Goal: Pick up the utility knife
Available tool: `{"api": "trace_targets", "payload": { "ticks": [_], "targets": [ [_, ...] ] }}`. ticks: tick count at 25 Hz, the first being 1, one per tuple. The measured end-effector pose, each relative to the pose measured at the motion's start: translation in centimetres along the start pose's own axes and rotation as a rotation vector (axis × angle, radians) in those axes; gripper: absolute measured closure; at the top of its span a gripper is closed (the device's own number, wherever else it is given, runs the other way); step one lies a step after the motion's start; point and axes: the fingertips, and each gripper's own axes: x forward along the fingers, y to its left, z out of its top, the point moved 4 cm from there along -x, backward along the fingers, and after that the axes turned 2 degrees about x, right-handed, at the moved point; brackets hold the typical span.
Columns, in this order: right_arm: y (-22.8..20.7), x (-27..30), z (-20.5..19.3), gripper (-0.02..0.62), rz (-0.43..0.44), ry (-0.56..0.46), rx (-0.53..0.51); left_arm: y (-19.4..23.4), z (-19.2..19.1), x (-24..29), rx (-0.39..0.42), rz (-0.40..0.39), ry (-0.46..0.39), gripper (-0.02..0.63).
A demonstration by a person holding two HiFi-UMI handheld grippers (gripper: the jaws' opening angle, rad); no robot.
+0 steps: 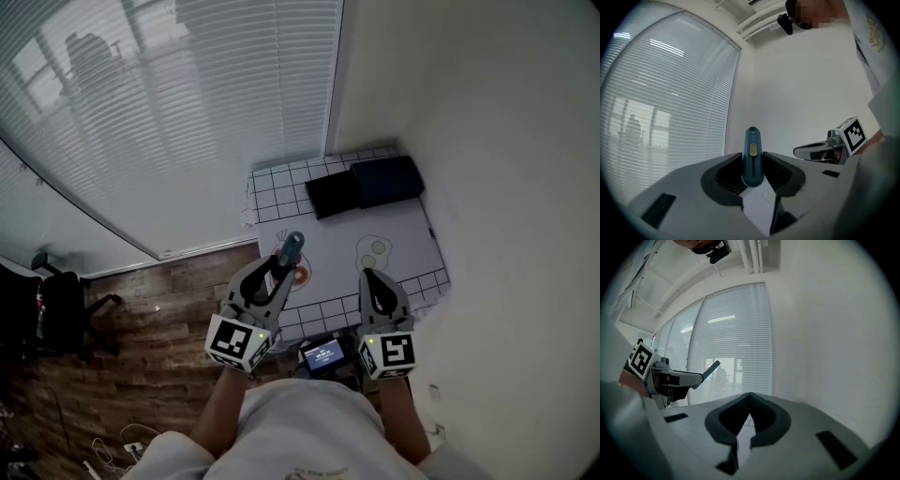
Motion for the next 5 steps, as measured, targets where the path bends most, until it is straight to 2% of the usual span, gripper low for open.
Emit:
{"api": "trace_targets", "payload": {
  "ticks": [5],
  "targets": [
    [-0.54,0.5,-0.28,0.589,-0.004,0.003,0.006,0.21,0.28,0.36,-0.001,0.002,-0.001,0.463]
  ]
}}
